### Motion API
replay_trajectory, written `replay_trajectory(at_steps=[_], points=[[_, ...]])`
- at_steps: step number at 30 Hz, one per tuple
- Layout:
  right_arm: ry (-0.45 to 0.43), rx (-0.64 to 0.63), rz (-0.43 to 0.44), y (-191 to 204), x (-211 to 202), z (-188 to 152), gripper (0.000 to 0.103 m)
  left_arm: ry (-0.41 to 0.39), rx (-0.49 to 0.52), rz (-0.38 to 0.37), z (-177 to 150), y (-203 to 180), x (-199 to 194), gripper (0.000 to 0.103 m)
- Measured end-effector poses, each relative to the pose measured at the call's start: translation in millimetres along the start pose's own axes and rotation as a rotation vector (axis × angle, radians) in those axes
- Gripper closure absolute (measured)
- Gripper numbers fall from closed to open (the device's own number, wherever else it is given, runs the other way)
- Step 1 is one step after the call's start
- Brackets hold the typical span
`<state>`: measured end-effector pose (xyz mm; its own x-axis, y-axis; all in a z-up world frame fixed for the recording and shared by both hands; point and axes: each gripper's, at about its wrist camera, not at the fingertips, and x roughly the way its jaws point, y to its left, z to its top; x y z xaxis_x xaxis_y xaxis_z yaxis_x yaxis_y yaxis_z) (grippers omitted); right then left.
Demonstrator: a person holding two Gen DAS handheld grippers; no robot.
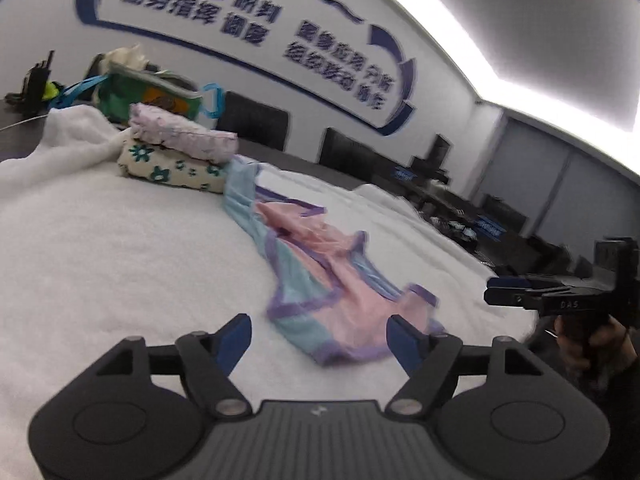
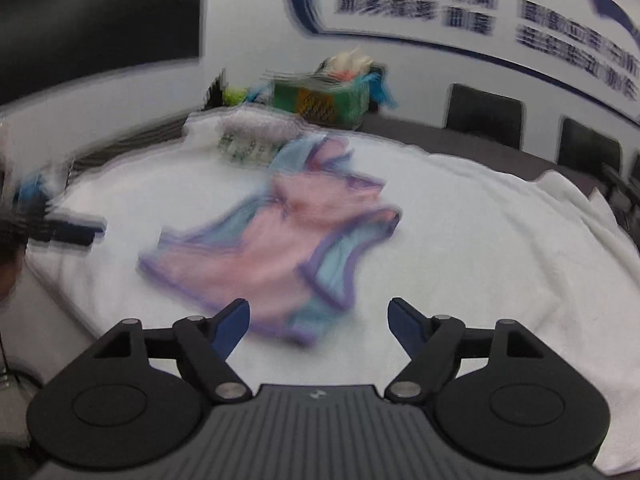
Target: Fold clothes
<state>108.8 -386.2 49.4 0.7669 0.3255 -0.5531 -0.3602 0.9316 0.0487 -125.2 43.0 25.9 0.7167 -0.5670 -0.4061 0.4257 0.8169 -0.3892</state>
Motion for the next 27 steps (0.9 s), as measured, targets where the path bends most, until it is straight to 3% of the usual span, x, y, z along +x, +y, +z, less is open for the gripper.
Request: replay_trajectory(at_steps=[3, 5, 6, 7, 8, 9, 10, 12, 18, 20, 23, 25, 27], points=[[-0.005, 0.132, -0.030, -10.3, 31.7, 0.3, 0.027, 0.032, 0.021, 0.071, 5.3, -9.2, 30.1, 0.032], [0.009, 0.181, -0.020, -12.5, 55.3, -4.3, 0.033, 0.056, 0.063, 0.118, 5.8, -15.1, 49.8, 0.032], [0.016, 0.205, -0.013, -13.5, 67.0, -6.7, 0.038, 0.072, 0.082, 0.132, 4.4, -16.8, 58.1, 0.037], [0.021, 0.205, 0.005, -11.8, 77.1, -9.5, 0.042, 0.091, 0.084, 0.135, 3.0, -17.0, 64.3, 0.047], [0.034, 0.194, 0.010, -8.9, 82.7, -12.4, 0.047, 0.110, 0.079, 0.132, 1.6, -16.3, 69.5, 0.080], [0.047, 0.183, 0.014, -5.9, 87.8, -15.3, 0.064, 0.130, 0.074, 0.128, 0.2, -15.6, 74.8, 0.098], [0.054, 0.180, 0.018, -4.4, 89.6, -17.3, 0.083, 0.131, 0.060, 0.124, -0.4, -13.5, 75.0, 0.098], [0.067, 0.175, 0.025, -1.7, 92.4, -21.3, 0.098, 0.111, 0.020, 0.114, -0.5, -7.5, 68.9, 0.099], [0.067, 0.164, 0.124, 0.3, 48.4, -20.1, 0.099, 0.064, -0.093, -0.009, -4.2, 7.1, 10.7, 0.098], [0.071, 0.156, 0.138, 0.0, 36.2, -20.5, 0.099, 0.059, -0.104, -0.025, -7.3, 10.5, 1.1, 0.093], [0.074, 0.152, 0.116, -2.9, 29.0, -20.8, 0.082, 0.029, -0.160, -0.043, -2.8, 24.7, -11.3, 0.062], [0.013, 0.183, 0.071, -13.3, 23.8, -13.5, 0.057, -0.012, -0.160, -0.020, 10.2, 31.6, -19.0, 0.060], [-0.051, 0.201, 0.025, -23.1, 19.6, -4.8, 0.052, -0.044, -0.100, 0.053, 30.2, 32.5, -19.5, 0.054]])
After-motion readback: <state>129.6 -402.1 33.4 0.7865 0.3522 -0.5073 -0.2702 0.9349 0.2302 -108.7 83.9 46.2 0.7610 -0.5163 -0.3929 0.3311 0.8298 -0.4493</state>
